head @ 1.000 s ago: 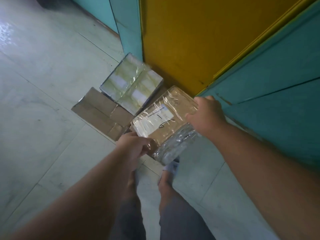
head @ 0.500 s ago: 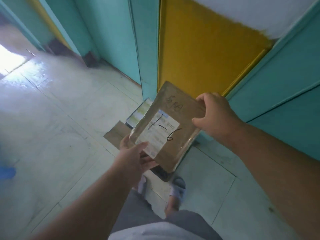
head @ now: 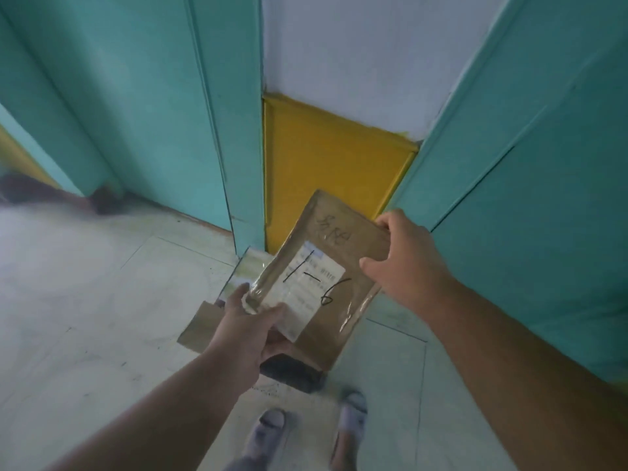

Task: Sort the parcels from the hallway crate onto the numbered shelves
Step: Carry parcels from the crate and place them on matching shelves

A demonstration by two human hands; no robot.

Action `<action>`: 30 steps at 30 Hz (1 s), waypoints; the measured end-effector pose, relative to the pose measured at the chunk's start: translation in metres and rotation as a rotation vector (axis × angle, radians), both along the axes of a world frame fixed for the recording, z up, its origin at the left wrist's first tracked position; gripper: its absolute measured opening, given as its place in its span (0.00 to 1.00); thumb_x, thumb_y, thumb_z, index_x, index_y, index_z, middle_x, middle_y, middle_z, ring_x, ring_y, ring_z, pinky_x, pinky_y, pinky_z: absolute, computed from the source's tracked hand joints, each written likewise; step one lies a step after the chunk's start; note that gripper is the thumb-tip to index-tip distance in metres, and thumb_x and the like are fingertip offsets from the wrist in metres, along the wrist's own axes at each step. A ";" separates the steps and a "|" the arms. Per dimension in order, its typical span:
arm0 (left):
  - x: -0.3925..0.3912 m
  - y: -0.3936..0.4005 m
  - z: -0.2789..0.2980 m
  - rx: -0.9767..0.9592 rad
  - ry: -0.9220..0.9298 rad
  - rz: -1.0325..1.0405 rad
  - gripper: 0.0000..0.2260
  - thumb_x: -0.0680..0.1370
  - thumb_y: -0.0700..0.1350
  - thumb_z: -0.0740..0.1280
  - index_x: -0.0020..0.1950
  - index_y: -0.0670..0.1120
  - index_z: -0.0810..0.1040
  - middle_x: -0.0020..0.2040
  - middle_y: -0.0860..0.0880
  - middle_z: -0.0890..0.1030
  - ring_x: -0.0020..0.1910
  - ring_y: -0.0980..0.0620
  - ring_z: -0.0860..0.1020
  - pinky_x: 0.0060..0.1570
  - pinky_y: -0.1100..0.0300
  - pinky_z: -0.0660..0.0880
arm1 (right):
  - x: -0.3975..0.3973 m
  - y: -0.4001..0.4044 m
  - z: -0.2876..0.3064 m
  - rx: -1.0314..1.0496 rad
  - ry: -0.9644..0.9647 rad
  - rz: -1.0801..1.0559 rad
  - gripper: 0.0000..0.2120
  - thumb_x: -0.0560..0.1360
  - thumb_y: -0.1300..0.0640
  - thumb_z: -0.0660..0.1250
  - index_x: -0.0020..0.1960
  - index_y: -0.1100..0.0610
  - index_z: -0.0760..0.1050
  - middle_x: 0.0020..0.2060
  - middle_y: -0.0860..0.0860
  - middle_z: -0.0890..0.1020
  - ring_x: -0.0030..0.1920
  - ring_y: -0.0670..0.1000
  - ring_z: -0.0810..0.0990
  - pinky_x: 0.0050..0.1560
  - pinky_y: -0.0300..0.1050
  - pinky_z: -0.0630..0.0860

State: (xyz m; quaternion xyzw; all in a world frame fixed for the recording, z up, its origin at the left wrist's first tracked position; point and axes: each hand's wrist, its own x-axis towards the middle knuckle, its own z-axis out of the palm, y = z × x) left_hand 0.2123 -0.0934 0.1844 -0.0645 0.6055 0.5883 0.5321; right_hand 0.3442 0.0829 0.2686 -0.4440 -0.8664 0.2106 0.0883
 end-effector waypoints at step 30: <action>0.694 0.059 0.237 0.755 -0.191 -1.088 0.07 0.73 0.31 0.71 0.49 0.39 0.80 0.41 0.40 0.85 0.37 0.44 0.84 0.43 0.48 0.82 | 0.724 -0.217 0.323 0.517 0.049 -1.103 0.18 0.69 0.54 0.76 0.57 0.50 0.78 0.46 0.44 0.82 0.46 0.45 0.81 0.41 0.36 0.75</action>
